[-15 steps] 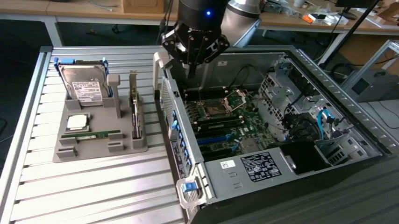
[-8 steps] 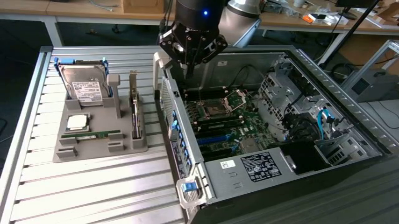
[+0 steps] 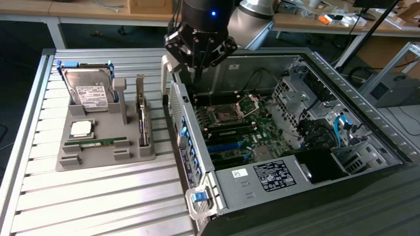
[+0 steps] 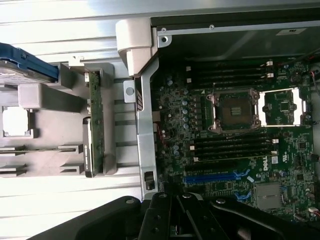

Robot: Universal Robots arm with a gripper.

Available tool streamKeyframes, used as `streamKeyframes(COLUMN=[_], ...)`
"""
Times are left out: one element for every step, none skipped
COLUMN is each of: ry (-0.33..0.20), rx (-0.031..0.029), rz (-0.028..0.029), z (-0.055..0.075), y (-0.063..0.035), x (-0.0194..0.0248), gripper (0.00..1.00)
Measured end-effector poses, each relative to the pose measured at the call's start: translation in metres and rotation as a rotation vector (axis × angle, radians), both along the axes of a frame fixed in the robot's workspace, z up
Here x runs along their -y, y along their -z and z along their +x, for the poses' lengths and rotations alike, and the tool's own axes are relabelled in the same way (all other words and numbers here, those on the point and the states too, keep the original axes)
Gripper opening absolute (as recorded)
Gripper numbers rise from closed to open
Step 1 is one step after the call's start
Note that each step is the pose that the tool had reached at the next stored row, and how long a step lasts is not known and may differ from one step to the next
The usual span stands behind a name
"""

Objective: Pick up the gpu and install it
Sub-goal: 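Reach for the gpu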

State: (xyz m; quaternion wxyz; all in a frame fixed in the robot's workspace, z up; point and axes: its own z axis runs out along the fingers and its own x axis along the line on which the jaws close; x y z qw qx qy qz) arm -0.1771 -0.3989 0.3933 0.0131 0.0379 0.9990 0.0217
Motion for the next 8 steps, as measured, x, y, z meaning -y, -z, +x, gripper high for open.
streamKeyframes(ry=[0.0,0.0,0.0,0.0,0.0,0.0,0.0,0.0], rx=[0.0,0.0,0.0,0.0,0.0,-0.0001,0.0,-0.0001], rz=[0.0,0.0,0.0001,0.0001,0.0,-0.0001,0.0,0.0], z=[-0.0005,-0.0011,-0.0017,-0.0026,-0.0036,-0.0044,-0.0052,-0.0057], y=[0.0,0.0,0.0,0.0,0.0,-0.0001,0.0,0.0], x=[0.0,0.0,0.0,0.0,0.0,0.0,0.0,0.0], gripper=[0.11,0.11,0.11,0.11,0.11,0.11,0.11,0.11])
